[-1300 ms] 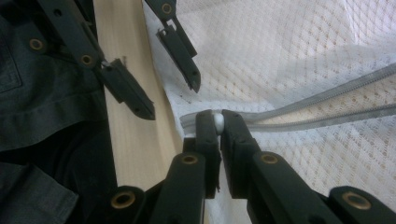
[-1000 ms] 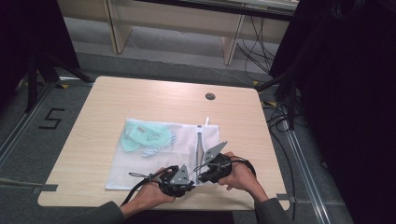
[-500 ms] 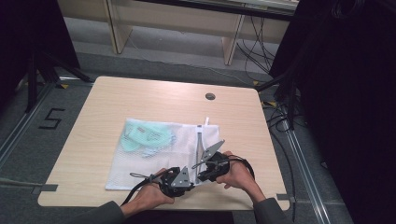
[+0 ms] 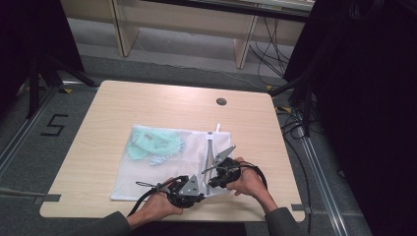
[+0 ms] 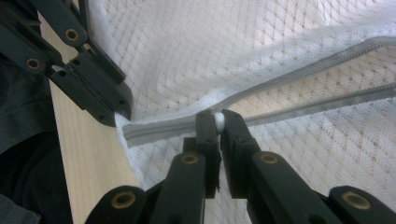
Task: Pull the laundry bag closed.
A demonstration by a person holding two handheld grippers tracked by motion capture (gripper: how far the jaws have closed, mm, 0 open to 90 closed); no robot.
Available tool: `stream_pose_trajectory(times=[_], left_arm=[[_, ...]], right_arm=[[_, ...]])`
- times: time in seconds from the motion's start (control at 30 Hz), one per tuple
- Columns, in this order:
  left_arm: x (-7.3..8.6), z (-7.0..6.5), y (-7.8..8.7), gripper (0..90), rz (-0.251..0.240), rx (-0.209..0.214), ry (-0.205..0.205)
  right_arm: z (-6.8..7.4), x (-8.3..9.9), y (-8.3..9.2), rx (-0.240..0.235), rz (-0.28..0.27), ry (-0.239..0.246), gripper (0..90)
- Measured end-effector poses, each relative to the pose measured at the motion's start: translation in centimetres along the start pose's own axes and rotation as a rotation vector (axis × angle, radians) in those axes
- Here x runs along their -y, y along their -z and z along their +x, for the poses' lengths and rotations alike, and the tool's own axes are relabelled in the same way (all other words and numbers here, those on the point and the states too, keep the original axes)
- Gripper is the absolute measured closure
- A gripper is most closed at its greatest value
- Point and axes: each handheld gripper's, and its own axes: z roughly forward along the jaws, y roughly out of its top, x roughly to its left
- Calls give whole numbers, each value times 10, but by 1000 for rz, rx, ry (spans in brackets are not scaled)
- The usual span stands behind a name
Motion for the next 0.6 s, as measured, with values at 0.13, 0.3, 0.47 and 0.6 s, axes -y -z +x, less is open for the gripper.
stream_pose_trajectory(times=[0.13,0.3,0.47,0.6], left_arm=[[0,2,-1,885,-6,48,17],[0,5,0,885,-20,57,43],[0,5,0,885,-17,55,35],[0,5,2,886,-17,52,34]], right_arm=[[-2,0,-2,17,5,-3,867],[-5,0,-2,31,1,-1,867],[-6,-1,-4,44,8,11,867],[-8,-1,-3,45,16,-2,867]])
